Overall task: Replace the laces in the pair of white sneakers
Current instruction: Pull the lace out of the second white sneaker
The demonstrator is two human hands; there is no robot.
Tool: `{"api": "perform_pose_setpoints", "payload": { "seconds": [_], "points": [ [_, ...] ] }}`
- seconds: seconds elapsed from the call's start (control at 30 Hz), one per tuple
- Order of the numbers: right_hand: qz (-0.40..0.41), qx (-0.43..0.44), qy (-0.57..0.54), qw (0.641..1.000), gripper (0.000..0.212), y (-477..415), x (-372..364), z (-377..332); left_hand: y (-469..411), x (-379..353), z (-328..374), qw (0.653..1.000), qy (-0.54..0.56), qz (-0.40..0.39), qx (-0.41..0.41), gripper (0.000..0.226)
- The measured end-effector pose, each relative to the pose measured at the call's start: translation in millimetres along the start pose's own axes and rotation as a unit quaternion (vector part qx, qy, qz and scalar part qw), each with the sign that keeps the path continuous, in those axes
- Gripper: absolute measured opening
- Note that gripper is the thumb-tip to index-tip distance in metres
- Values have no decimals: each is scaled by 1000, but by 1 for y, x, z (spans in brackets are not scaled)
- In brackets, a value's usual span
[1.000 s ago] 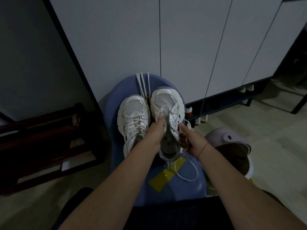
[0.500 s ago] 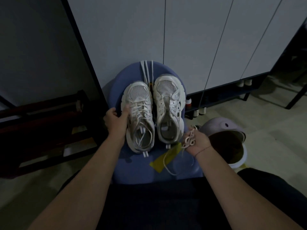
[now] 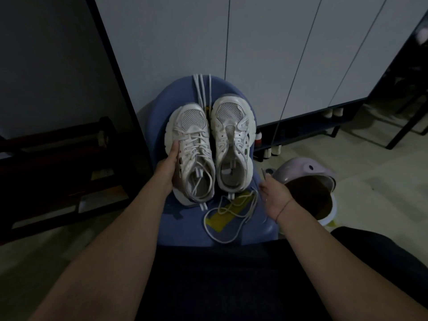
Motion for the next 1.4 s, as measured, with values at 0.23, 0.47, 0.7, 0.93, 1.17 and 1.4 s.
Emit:
{"api": "perform_pose_setpoints", "payload": {
  "seconds": [0.23,0.47,0.7,0.93,1.17,1.4],
  "points": [
    [-42,205,137,968,23,23,-15,-40,19,5,5,995,20,79,-65,69],
    [-266,420,251,831,7,88,-69,-74,69,18,29,978,28,91,-187,50],
    [-180,545,246,781,9,103,-89,-70,103,12,27,957,-1,160,-241,77],
    [-137,511,200,825,10,102,-89,-71,118,4,27,945,-40,175,-275,35],
    [-252,362,127,888,16,100,-85,-77,124,4,22,938,-68,166,-295,25],
    [-376,74,-57,922,41,98,-83,-93,131,14,21,935,-69,174,-301,26]
  ]
}}
Point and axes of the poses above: each hand's wrist, its own y-axis away from the middle knuckle, its own x-axis out of the back of the hand, z = x × y, the point moved 1 cm from there along -y, towards the middle knuckle, and after that the axes turned 13 degrees about x, right-handed, at the moved point
